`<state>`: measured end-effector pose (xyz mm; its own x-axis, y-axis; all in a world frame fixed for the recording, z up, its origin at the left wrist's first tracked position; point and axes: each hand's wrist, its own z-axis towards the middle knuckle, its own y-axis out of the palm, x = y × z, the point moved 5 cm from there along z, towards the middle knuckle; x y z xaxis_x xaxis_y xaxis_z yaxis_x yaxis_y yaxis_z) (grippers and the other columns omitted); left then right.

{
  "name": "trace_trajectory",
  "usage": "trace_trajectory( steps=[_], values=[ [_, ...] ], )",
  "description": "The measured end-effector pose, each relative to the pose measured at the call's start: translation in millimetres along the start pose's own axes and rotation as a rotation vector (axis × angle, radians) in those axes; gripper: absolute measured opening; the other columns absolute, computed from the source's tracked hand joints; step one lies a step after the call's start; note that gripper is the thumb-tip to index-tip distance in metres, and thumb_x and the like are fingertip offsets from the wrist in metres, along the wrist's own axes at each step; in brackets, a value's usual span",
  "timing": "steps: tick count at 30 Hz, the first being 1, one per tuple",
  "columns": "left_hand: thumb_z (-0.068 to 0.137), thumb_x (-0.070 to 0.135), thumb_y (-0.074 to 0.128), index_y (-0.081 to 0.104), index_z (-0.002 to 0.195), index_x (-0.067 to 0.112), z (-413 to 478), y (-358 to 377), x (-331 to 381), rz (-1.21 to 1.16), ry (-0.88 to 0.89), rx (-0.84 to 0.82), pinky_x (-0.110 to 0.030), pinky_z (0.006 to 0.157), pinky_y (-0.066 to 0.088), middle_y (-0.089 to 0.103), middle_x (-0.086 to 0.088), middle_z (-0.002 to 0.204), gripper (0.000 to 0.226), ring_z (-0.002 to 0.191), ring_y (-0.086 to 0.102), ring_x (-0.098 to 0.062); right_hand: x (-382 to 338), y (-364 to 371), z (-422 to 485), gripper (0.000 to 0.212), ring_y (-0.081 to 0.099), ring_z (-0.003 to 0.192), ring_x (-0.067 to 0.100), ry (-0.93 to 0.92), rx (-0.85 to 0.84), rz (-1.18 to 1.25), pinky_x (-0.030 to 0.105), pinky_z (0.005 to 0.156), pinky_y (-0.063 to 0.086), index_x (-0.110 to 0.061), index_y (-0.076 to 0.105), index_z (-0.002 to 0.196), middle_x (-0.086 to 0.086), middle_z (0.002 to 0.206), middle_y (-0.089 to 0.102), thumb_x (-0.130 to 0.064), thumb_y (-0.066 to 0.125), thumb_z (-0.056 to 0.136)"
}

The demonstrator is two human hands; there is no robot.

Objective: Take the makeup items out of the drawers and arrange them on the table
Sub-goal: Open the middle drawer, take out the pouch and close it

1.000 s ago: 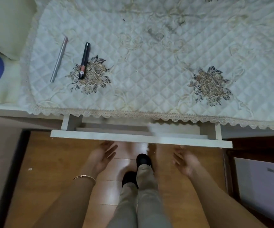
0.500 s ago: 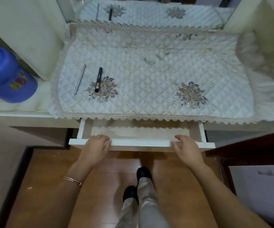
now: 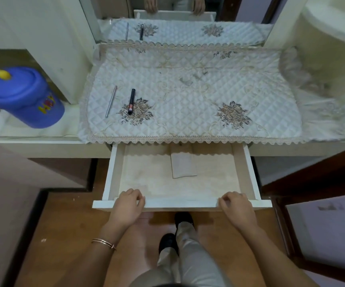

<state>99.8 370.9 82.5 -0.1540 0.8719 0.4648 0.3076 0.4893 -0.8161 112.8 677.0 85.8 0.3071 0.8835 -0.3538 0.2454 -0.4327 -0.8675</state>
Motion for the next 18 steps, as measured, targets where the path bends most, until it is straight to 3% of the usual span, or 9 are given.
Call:
trace_trajectory(
  steps=[4, 9, 14, 18],
  values=[
    [0.090, 0.024, 0.046, 0.037, 0.059, 0.024, -23.0, 12.1, -8.3, 0.015, -0.003, -0.047, -0.029, 0.063, 0.034, 0.039, 0.007, 0.063, 0.033, 0.071, 0.046, -0.020, 10.1, 8.6, -21.2, 0.025, 0.051, 0.087, 0.022, 0.025, -0.040, 0.001, 0.036, 0.073, 0.046, -0.016, 0.056, 0.069, 0.007, 0.080, 0.065, -0.027, 0.048, 0.089],
    [0.091, 0.025, 0.046, 0.043, 0.064, 0.021, -48.0, 28.7, -21.5, -0.007, -0.046, -0.064, -0.024, 0.061, 0.031, 0.038, 0.009, 0.061, 0.028, 0.066, 0.044, -0.014, 14.7, 17.0, -50.8, 0.041, 0.045, 0.072, 0.017, 0.023, -0.043, -0.050, 0.032, 0.065, 0.037, -0.026, 0.032, 0.052, -0.006, 0.059, 0.044, -0.031, 0.047, 0.089],
    [0.091, 0.025, 0.046, 0.045, 0.067, 0.022, -53.0, 35.7, -27.7, 0.004, -0.069, -0.066, -0.025, 0.063, 0.033, 0.038, 0.011, 0.062, 0.024, 0.070, 0.046, -0.016, 17.4, 20.3, -51.9, 0.038, 0.046, 0.070, 0.016, 0.031, -0.069, -0.063, 0.030, 0.063, 0.036, -0.024, 0.037, 0.053, -0.008, 0.058, 0.043, -0.034, 0.048, 0.088],
    [0.091, 0.021, 0.043, 0.051, 0.074, 0.021, -44.2, 34.2, -34.5, -0.044, -0.098, -0.116, -0.024, 0.058, 0.039, 0.054, 0.005, 0.067, 0.019, 0.068, 0.055, -0.017, 11.4, 31.2, -34.0, 0.028, 0.054, 0.068, 0.017, 0.066, -0.189, -0.012, 0.029, 0.060, 0.042, -0.018, 0.052, 0.065, -0.001, 0.068, 0.059, -0.032, 0.048, 0.089]
  ],
)
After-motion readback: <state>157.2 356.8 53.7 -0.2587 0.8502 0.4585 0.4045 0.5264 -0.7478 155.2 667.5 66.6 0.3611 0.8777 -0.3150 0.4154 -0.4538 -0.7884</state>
